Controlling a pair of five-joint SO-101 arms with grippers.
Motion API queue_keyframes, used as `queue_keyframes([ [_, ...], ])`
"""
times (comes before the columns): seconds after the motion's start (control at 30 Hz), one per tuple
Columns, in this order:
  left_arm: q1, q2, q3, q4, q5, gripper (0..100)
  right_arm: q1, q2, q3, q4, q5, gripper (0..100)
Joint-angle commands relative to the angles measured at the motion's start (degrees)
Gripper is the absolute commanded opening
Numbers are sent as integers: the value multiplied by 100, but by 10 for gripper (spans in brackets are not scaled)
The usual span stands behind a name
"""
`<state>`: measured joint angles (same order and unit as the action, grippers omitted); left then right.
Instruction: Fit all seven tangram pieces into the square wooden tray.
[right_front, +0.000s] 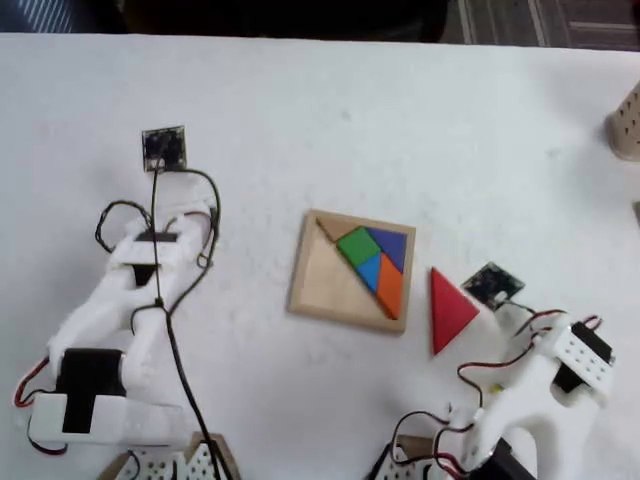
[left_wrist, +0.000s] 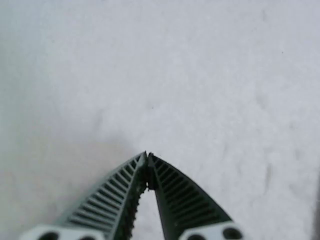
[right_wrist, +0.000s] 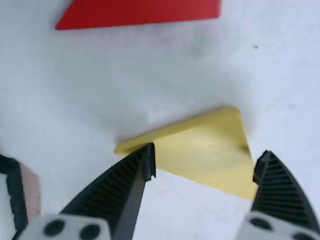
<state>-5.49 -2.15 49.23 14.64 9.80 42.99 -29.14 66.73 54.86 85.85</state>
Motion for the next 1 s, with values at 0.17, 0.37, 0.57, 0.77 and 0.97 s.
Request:
queue_keyframes([
  [0.17,31,-303,-35,-114,-62,24,1033,-13,18,-848,-3596,301],
  [0.37,40,-303,-35,-114,-62,24,1578,-57,-26,-866,-4826,290],
  [0.57,40,-303,-35,-105,-62,24,1270,-4,-44,-901,-5916,216],
  [0.77,40,-303,-26,-97,-62,24,769,-4,-448,-857,-7112,216],
  [0.97,40,-303,-26,-97,-62,24,787,-4,-1029,-180,-7710,216],
])
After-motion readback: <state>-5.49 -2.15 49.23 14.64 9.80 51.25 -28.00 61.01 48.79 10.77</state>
